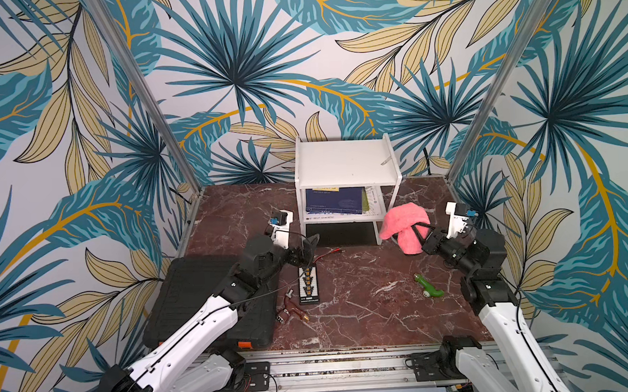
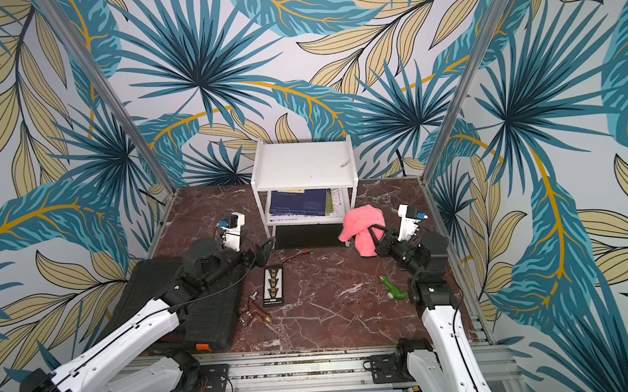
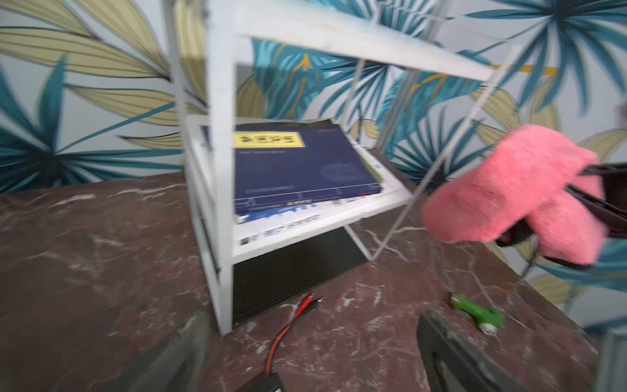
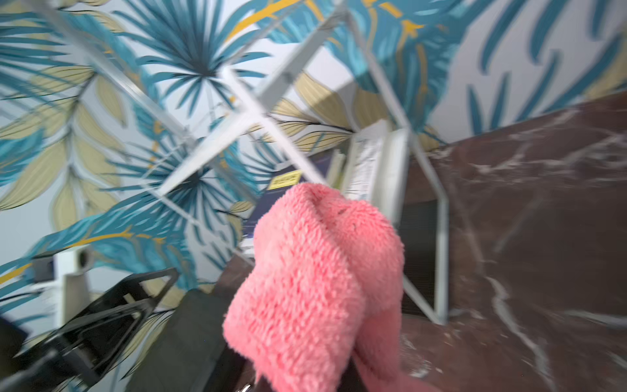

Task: Wipe the bookshelf clean with a cloth
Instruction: Adjust the cleaning item, then wipe the dust from the shelf.

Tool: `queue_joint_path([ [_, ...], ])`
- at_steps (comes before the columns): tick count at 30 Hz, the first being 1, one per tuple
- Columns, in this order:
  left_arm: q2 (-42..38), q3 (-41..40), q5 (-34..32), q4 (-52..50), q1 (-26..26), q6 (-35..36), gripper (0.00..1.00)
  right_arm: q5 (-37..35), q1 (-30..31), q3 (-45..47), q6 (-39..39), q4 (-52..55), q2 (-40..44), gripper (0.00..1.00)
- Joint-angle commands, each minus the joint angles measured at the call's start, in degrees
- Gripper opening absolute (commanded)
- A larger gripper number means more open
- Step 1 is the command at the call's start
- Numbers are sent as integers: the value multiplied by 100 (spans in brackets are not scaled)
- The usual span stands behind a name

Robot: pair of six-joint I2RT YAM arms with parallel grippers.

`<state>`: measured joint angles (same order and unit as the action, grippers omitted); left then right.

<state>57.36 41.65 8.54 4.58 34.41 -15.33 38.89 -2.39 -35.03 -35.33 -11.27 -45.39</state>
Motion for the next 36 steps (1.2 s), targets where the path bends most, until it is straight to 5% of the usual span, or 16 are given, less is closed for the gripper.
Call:
queue_joint_path([
  [1,599,255,1804,237,413,93,100,1301,538,-125,-311,-1091,-298,0],
  [5,1721,1201,1771,372,1147,295,100,1387,1265,-475,-45,-1466,-783,0],
  [9,2587,1803,2322,1105,1356,168,99,1274,1476,-480,-6,-1705,-1003,0],
  [13,2844,1582,2679,2249,1343,-309,75,1097,1489,-421,338,-1271,-955,0],
  [15,2860,1581,2298,2178,1313,-490,47,940,1487,-336,484,-1160,-916,4],
  [18,2751,1341,1567,2192,1171,-835,18,-342,1481,-46,926,-787,-756,53],
  [20,2526,938,986,2251,1029,-1147,5,-1780,1472,157,1033,-487,-647,72],
  [22,2207,412,206,2035,918,-1487,0,-3300,1470,385,1007,-369,-549,81],
  [24,1766,-248,-642,1647,894,-1772,0,-3980,1441,614,1042,-483,-471,84],
  [28,1028,-1396,-2319,1111,719,-2641,0,-3422,1435,603,1470,-1033,-807,85],
  [32,1075,-1090,-724,944,-724,-2597,0,-3466,1430,-229,1861,-1247,-1590,85],
  [36,1687,471,188,-353,-1042,-1732,0,-3773,1434,-906,2068,-1427,-2144,84],
])
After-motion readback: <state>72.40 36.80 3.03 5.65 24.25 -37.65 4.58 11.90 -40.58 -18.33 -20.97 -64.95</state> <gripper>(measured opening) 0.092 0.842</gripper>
